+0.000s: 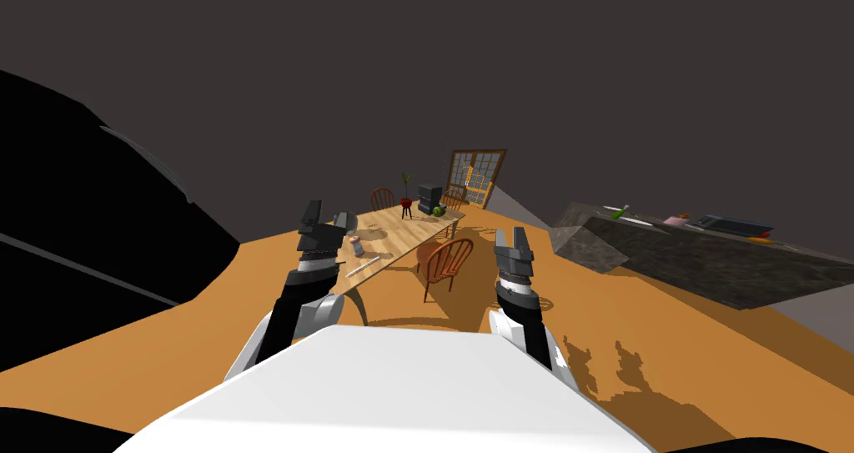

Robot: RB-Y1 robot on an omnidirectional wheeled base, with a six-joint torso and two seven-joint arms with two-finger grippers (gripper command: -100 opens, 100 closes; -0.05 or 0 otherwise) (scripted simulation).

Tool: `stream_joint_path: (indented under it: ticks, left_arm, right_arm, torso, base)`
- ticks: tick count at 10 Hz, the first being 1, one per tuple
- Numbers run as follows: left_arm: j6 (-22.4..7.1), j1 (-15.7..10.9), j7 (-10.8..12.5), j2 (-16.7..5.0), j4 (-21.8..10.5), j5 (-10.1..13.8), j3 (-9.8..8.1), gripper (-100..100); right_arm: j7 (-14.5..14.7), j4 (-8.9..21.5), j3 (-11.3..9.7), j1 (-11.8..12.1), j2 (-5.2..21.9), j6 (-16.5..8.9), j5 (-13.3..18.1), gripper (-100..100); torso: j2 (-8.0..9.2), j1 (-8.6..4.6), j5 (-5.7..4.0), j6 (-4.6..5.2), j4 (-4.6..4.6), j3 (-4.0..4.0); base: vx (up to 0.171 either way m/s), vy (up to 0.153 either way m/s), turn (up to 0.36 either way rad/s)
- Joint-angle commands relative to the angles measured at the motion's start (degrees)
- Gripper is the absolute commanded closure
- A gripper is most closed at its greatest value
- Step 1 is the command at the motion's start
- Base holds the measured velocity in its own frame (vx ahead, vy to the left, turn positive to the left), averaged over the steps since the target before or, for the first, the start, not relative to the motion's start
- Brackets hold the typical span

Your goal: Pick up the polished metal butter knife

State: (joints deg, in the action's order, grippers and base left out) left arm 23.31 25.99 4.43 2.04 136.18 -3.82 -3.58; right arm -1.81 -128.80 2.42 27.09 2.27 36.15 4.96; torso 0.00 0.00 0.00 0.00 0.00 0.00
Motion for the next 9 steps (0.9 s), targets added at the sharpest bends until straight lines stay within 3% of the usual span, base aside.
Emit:
stream_joint_path:
  ticks: [1, 6, 9]
  left_arm:
    - [-0.69, -0.23, 0.25, -1.82, -0.48, 0.28, -0.08, -100]
    - [-6.49, -2.10, 2.39, -8.12, -4.41, 2.62, -0.78, -100]
    - [-10.22, -3.31, 3.76, -9.90, -6.92, 4.13, -1.22, -100]
  right_arm:
    - [0.00, 0.00, 0.00, 0.00, 0.00, 0.00, 0.00, 0]
    - [0.00, 0.00, 0.00, 0.00, 0.00, 0.00, 0.00, 0]
    - [0.00, 0.00, 0.00, 0.00, 0.00, 0.00, 0.00, 0]
  torso:
    - [0.00, 0.00, 0.00, 0.00, 0.00, 0.00]
    - [-0.11, 0.07, 0.02, 0.00, -0.03, -0.06]
    - [-0.11, 0.07, 0.02, 0.00, -0.03, -0.07]
  base:
    - [0.005, 0.002, -0.011]
    - [0.021, 0.011, -0.025]
    - [0.026, 0.013, -0.025]
